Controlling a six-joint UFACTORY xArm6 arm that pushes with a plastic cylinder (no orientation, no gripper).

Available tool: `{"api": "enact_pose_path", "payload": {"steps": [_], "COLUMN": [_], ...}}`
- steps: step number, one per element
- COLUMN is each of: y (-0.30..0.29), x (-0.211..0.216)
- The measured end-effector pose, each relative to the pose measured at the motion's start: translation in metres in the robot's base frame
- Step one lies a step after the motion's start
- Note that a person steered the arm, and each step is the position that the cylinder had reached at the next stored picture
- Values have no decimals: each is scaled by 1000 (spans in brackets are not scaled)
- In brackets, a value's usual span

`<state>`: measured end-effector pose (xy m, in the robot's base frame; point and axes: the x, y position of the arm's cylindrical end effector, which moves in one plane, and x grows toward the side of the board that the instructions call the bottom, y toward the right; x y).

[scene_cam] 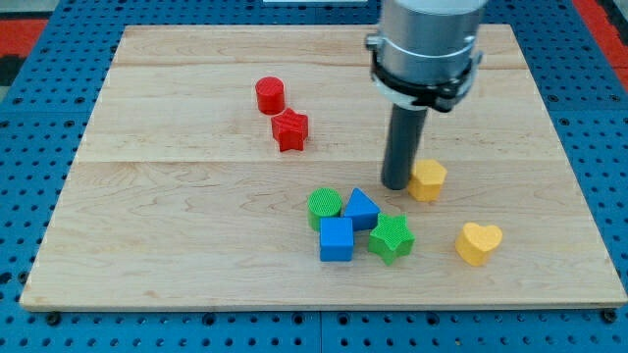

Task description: Place the yellow heart bottom right to the yellow hexagon

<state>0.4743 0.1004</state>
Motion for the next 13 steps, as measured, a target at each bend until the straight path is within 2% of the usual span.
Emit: {"api": "enact_pose_path", "payload": {"steps": [1, 2, 3, 4, 6, 7, 8, 9, 10, 11, 12, 13], "y": [-2, 39, 101, 102, 53, 34, 53, 47, 8, 86, 98, 84], "x": [-24, -26, 16, 28, 4, 57, 90, 97, 122, 135, 129, 126]}}
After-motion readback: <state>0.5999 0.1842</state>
